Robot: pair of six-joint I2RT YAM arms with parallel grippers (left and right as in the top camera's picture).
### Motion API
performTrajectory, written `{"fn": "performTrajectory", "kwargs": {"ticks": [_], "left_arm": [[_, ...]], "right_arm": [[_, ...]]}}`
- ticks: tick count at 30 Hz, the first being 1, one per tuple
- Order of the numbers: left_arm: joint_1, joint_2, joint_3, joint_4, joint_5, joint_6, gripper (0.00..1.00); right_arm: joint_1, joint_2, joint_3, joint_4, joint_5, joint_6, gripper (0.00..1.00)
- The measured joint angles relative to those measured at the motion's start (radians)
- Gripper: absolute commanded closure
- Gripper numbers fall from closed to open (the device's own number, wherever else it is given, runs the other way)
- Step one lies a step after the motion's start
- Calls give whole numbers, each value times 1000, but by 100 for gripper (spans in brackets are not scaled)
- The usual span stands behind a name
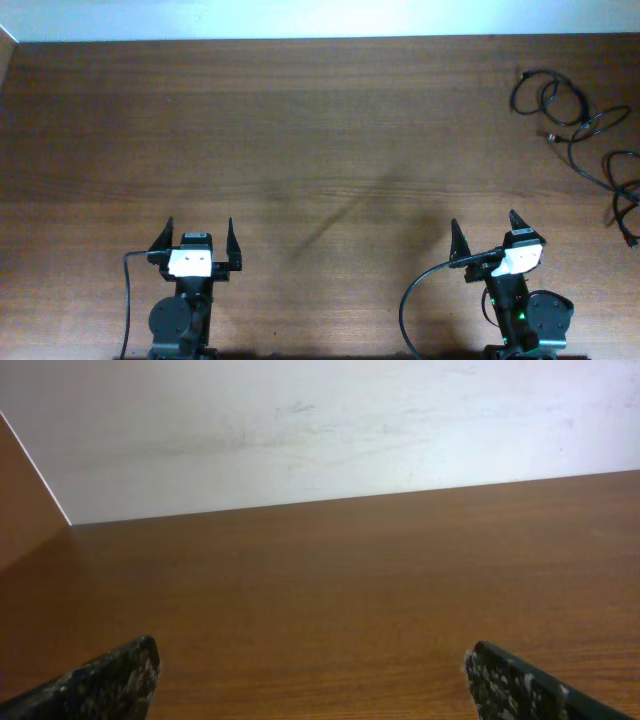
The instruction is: Untangle cables
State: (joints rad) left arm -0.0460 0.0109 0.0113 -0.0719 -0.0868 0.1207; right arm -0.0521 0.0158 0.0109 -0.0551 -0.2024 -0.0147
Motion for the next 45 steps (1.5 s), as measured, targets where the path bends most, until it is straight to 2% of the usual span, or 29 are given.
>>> {"fn": "performTrajectory", "kwargs": {"ticks": [45], "left_arm": [[0,0,0,0,0,0,1]], "right_arm": [[0,0,0,-2,29,19,2]]}}
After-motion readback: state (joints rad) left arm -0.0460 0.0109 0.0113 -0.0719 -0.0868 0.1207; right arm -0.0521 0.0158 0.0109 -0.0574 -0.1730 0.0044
